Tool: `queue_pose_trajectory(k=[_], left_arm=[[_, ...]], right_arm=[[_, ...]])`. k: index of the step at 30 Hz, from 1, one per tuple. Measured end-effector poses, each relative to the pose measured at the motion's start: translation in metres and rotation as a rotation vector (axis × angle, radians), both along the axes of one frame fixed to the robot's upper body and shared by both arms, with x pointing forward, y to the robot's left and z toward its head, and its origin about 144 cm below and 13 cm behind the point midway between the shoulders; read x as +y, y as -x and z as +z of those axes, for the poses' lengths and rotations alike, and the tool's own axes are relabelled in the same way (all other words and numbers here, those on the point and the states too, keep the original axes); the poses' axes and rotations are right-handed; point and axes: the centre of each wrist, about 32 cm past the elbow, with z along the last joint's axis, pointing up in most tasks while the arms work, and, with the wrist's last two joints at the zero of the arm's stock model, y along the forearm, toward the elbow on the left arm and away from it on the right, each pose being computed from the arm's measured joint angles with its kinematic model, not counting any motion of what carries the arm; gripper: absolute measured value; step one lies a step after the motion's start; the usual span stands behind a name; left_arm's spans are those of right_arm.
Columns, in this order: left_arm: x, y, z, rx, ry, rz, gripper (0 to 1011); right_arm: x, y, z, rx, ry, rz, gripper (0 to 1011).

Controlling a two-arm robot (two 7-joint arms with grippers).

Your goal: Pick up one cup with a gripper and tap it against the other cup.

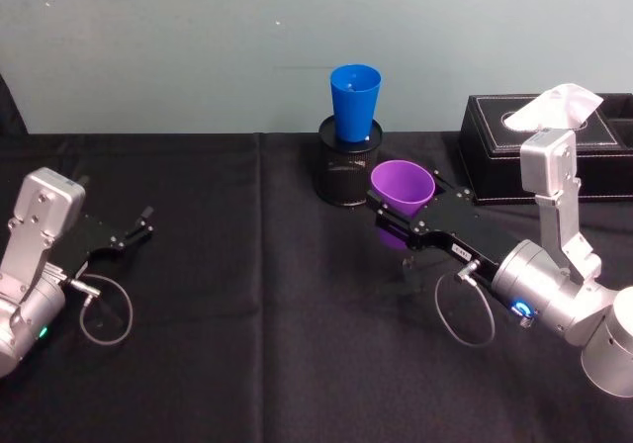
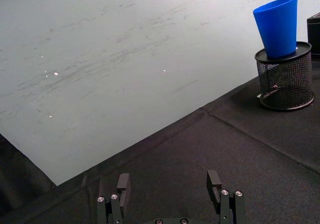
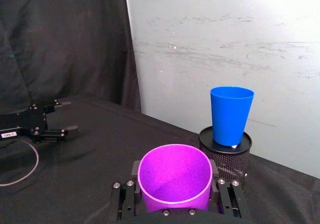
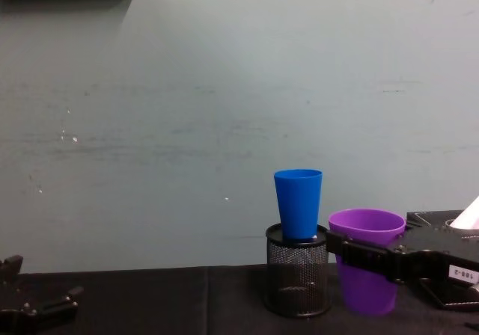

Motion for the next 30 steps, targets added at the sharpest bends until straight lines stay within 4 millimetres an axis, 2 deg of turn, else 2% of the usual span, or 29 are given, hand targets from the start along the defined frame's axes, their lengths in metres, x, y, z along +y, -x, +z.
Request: queue_pose_trajectory(k=[30], left_arm=[[0.0000, 0.0000, 0.0000, 0.000, 0.000, 0.000, 1000]], right_arm=[[0.0000, 0.0000, 0.0000, 0.000, 0.000, 0.000, 743]])
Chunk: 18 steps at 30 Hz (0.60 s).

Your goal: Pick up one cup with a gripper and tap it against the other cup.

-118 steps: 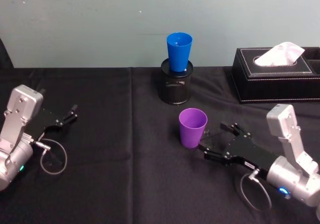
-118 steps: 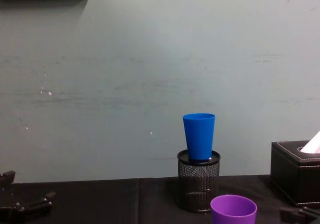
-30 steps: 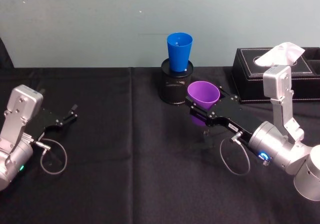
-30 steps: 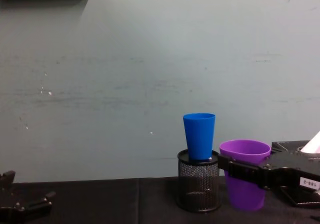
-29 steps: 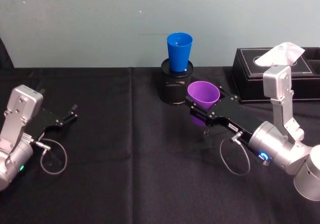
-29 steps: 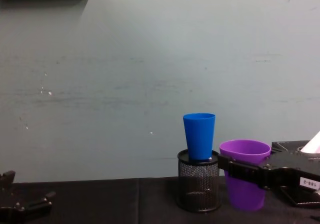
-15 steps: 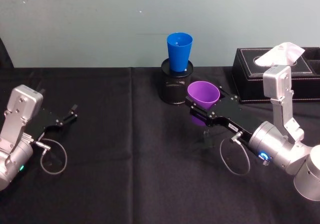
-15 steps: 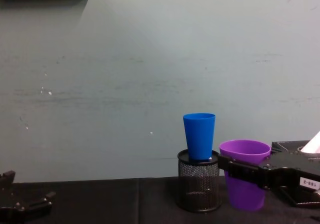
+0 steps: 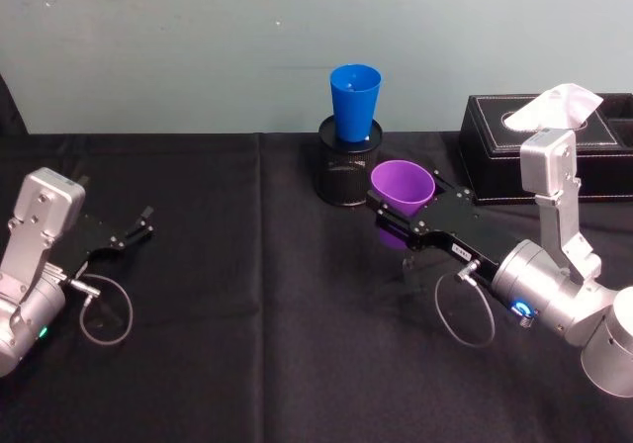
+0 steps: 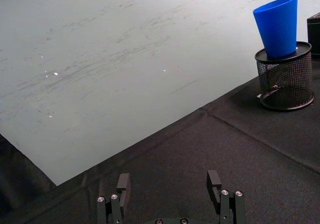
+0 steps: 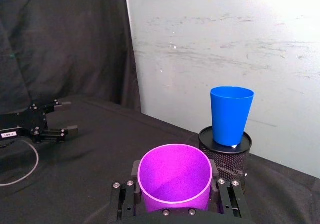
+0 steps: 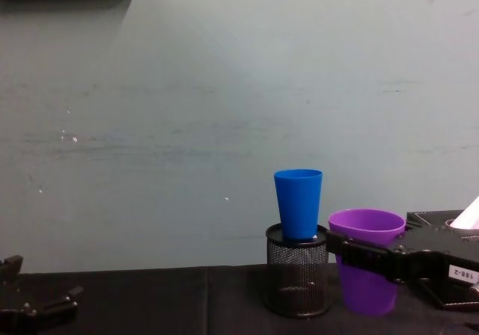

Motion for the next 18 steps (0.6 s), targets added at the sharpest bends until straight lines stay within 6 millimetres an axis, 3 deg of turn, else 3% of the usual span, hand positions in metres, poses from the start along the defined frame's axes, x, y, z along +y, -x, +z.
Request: queue_pose_trajectory(k=[18], left_arm=[[0.0000, 0.0000, 0.0000, 0.000, 0.000, 0.000, 1000]], right_arm=[[0.0000, 0.0000, 0.0000, 0.000, 0.000, 0.000, 743]])
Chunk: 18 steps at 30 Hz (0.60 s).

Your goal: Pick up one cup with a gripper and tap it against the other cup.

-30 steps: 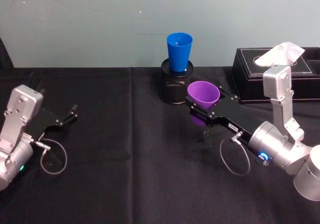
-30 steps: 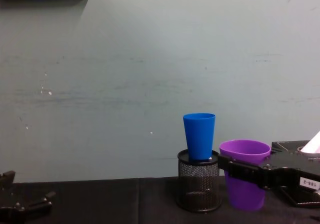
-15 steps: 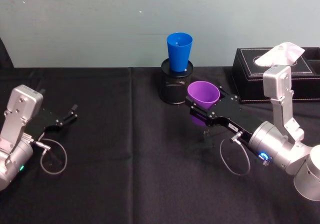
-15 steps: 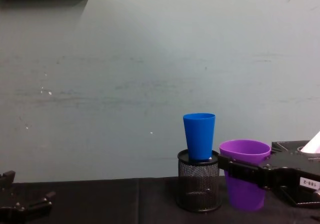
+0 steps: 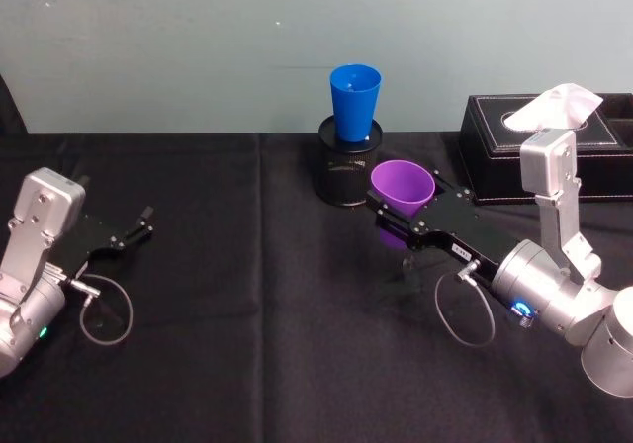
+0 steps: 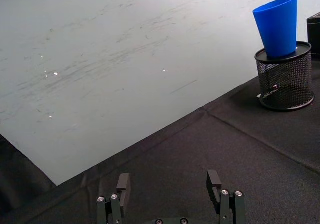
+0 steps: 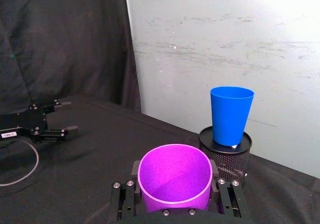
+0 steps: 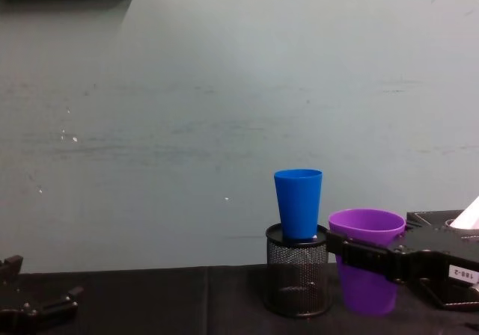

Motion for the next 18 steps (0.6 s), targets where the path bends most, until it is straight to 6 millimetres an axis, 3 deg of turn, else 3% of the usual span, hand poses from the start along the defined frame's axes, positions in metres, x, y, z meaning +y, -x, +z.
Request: queue_pose_trajectory(k=[18], left_arm=[[0.0000, 0.0000, 0.0000, 0.000, 0.000, 0.000, 1000]], right_arm=[[0.0000, 0.0000, 0.0000, 0.000, 0.000, 0.000, 743]])
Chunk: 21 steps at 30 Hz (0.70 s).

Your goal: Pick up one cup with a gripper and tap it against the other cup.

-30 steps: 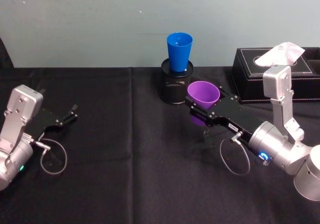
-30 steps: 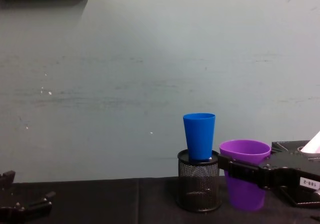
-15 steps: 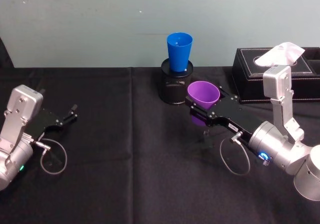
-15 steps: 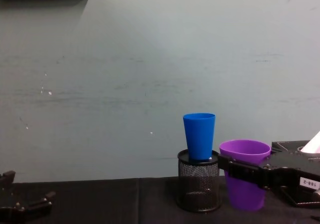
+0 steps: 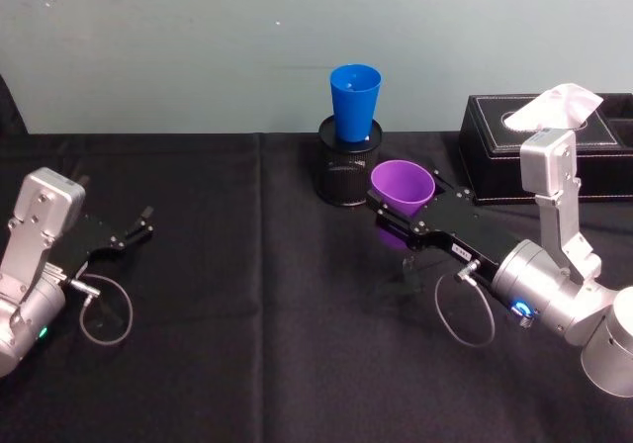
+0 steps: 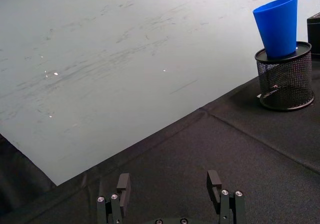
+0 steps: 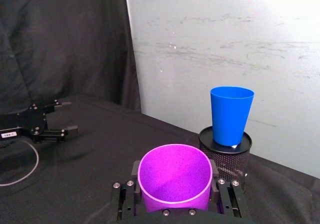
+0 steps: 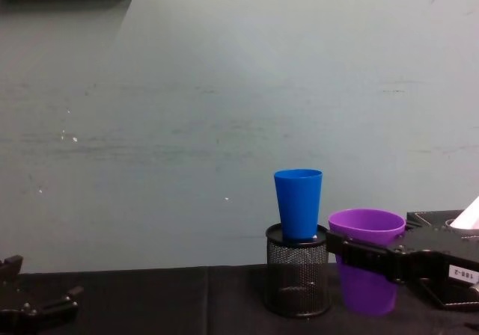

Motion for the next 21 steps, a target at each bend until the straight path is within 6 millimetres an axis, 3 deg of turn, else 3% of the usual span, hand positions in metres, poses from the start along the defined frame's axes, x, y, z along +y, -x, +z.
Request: queue_pose_trajectory(k=[21], left_arm=[[0.0000, 0.0000, 0.0000, 0.000, 0.000, 0.000, 1000]], right_arm=[[0.0000, 0.0000, 0.0000, 0.000, 0.000, 0.000, 743]])
